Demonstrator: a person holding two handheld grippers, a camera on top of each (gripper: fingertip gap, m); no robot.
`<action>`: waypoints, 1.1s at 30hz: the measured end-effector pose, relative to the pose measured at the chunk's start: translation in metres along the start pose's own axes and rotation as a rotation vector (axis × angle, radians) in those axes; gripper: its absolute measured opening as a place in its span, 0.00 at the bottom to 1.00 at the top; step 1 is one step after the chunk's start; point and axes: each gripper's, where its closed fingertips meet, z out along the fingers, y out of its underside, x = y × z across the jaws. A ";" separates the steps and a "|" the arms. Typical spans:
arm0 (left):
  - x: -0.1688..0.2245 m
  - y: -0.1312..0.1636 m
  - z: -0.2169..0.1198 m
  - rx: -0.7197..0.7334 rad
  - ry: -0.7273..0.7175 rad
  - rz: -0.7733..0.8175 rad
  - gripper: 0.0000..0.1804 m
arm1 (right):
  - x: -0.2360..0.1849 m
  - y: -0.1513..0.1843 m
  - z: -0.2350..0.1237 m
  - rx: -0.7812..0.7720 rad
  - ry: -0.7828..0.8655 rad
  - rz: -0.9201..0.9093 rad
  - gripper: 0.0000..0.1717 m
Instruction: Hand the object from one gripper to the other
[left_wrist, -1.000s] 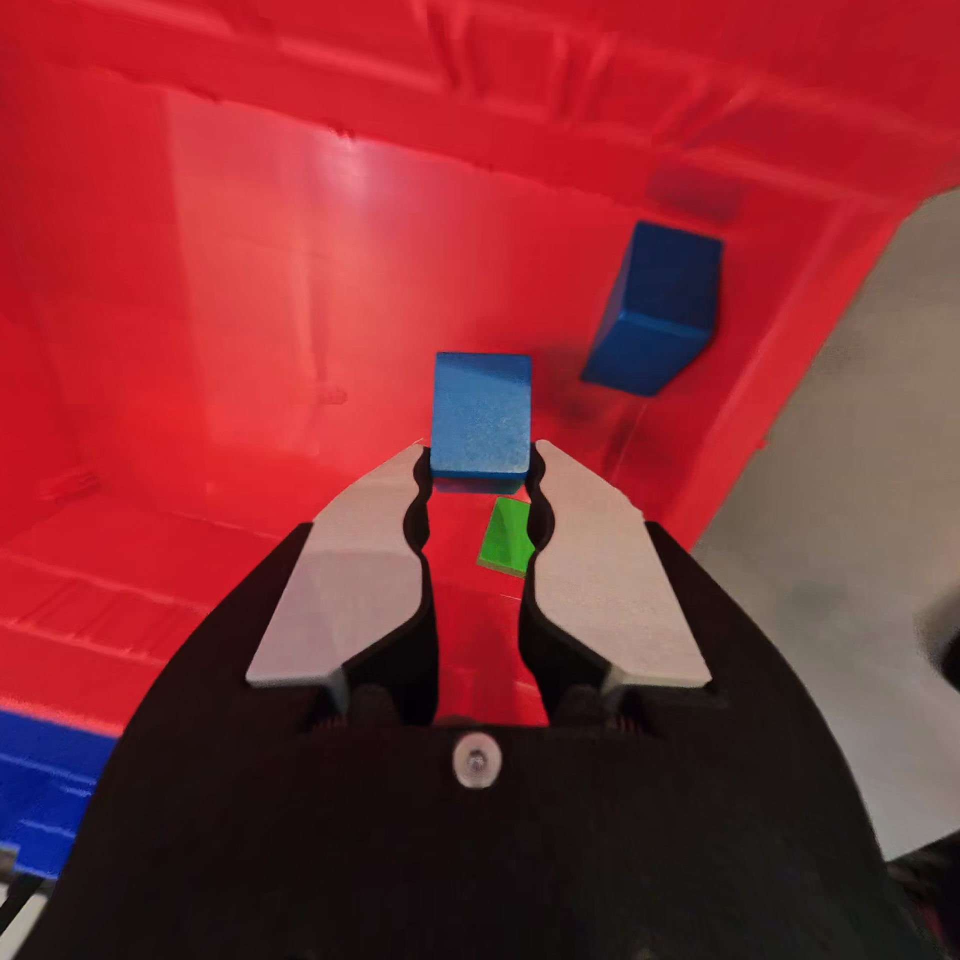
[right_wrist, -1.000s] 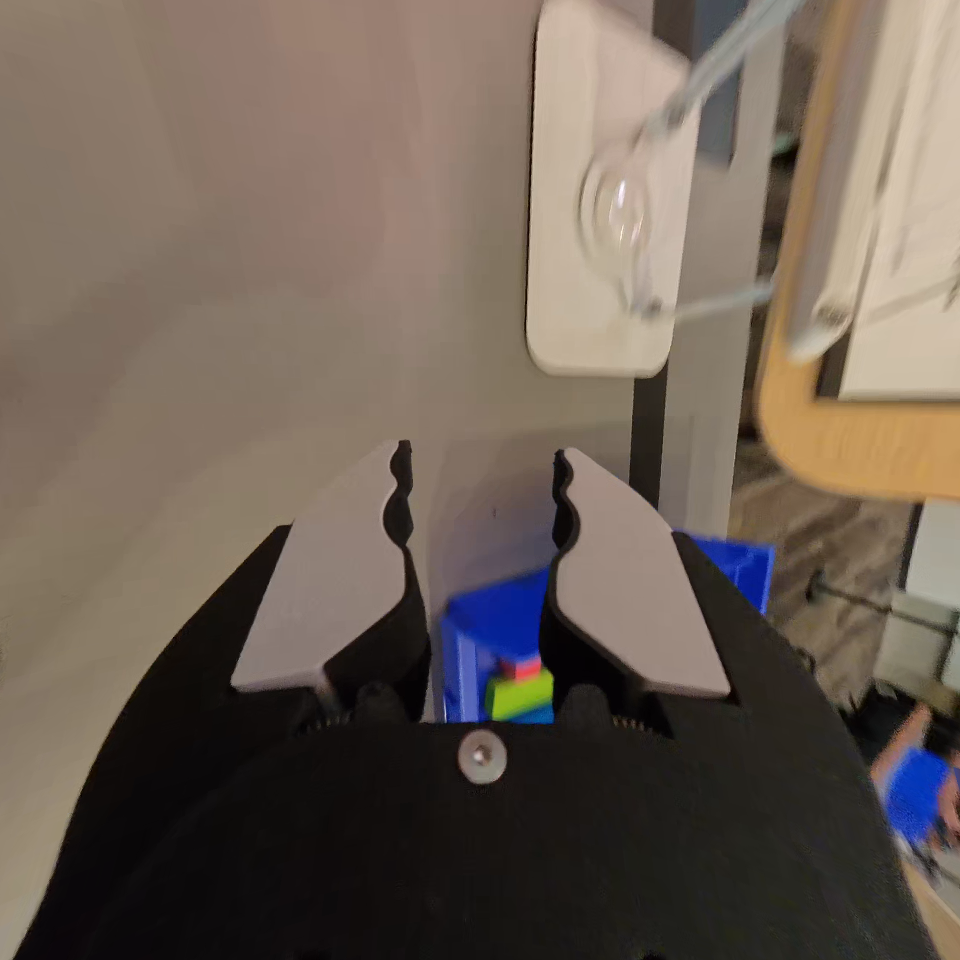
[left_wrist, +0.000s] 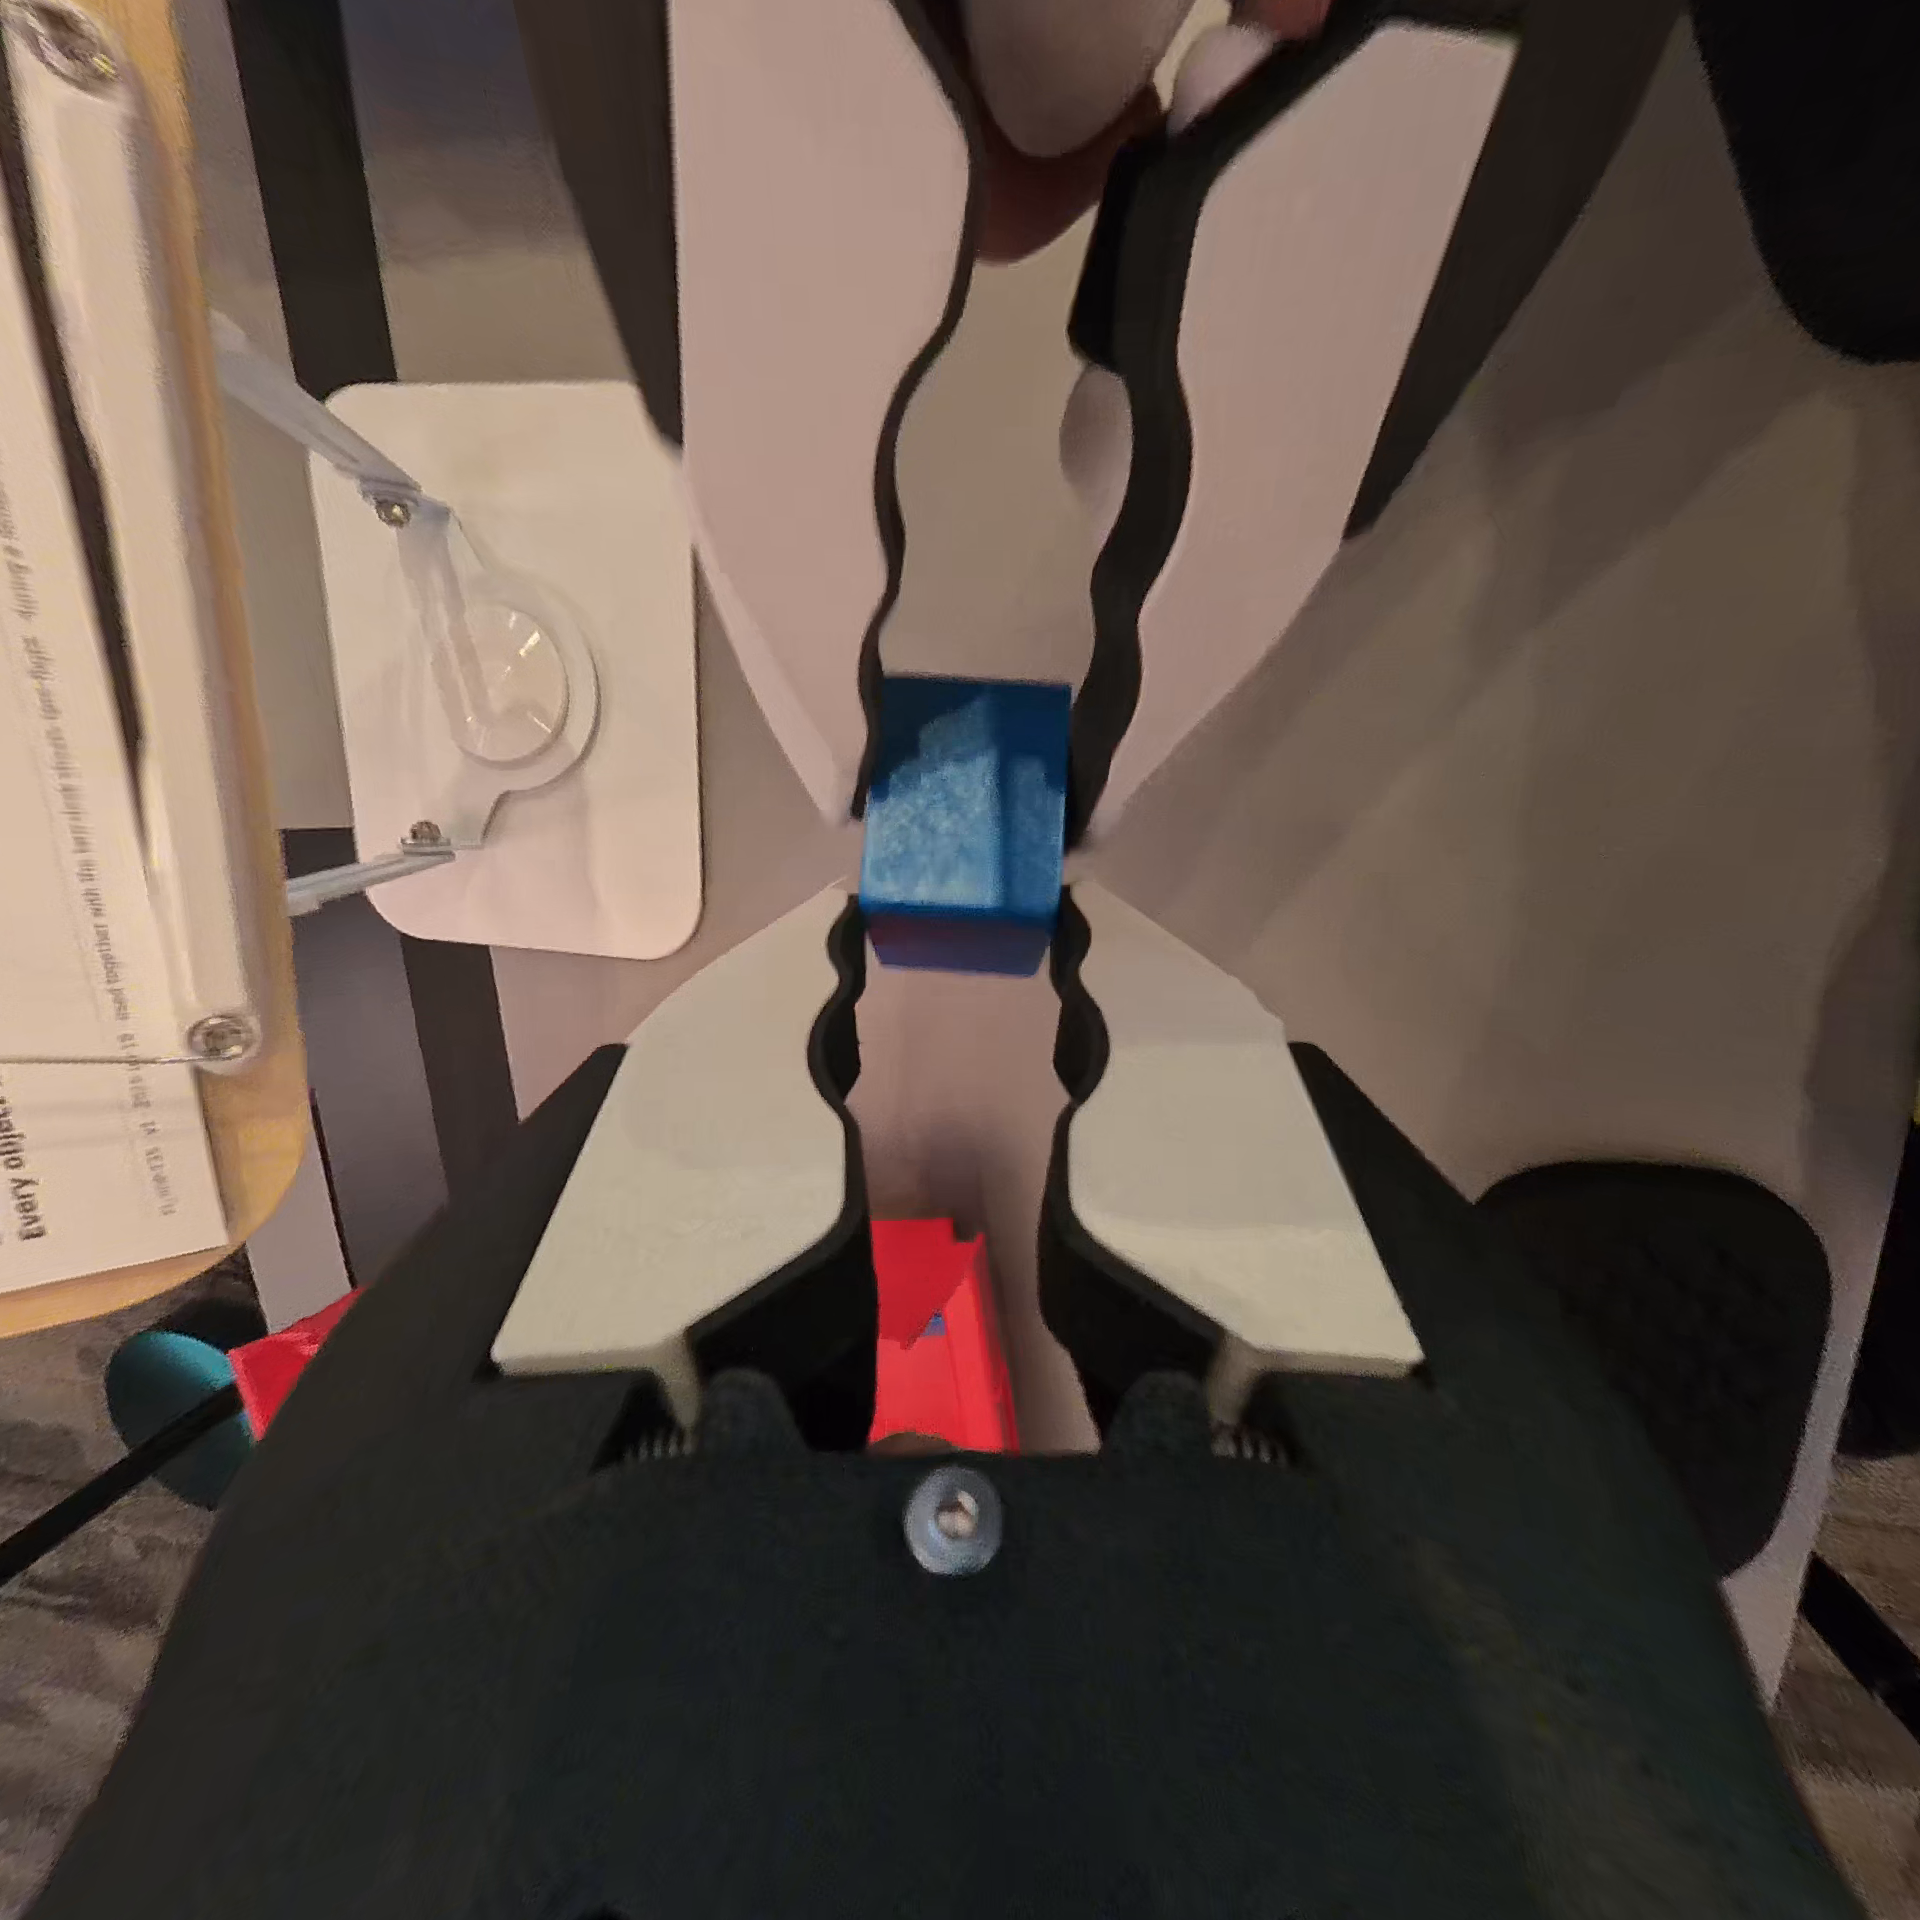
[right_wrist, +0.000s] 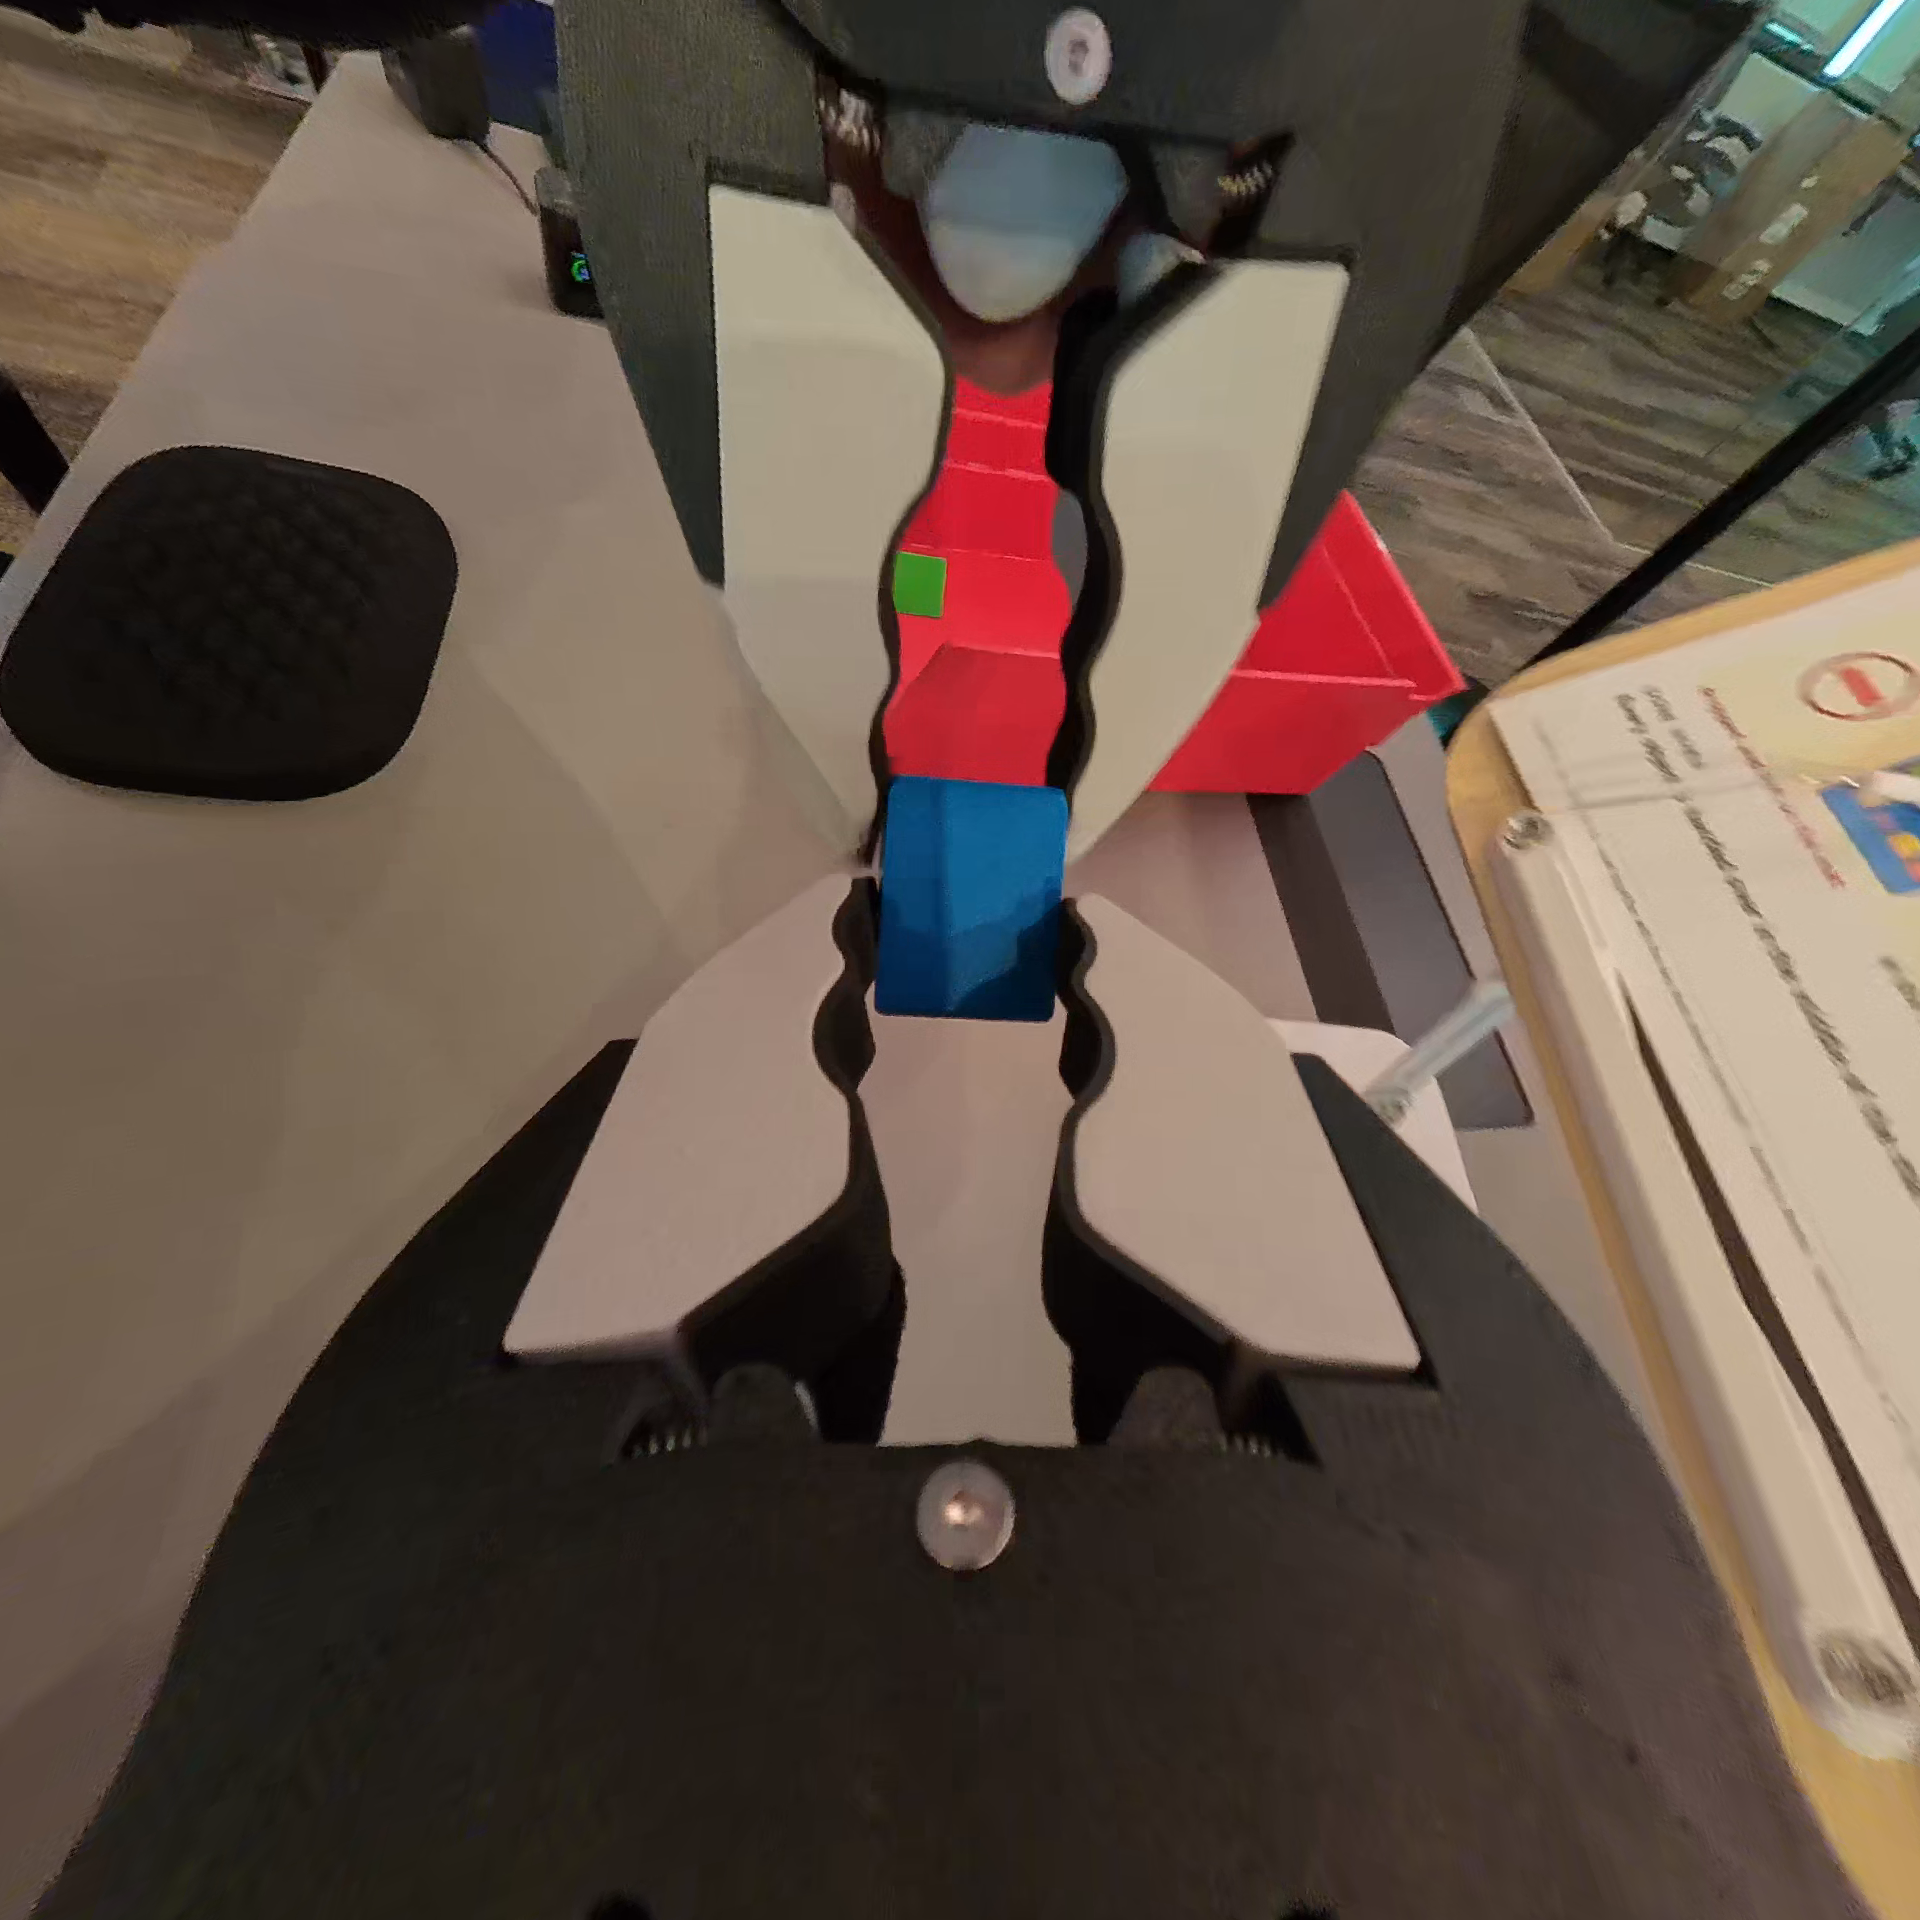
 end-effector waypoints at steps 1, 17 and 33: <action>-0.002 -0.002 -0.003 0.015 -0.016 -0.001 0.18 | 0.005 0.004 -0.012 -0.005 0.024 0.009 0.18; -0.005 0.036 0.012 0.155 -0.040 -0.193 0.11 | 0.222 0.270 -0.248 -0.343 0.673 0.695 0.18; -0.008 0.085 0.028 0.113 -0.024 -0.280 0.11 | 0.264 0.408 -0.222 -0.783 0.588 0.893 0.18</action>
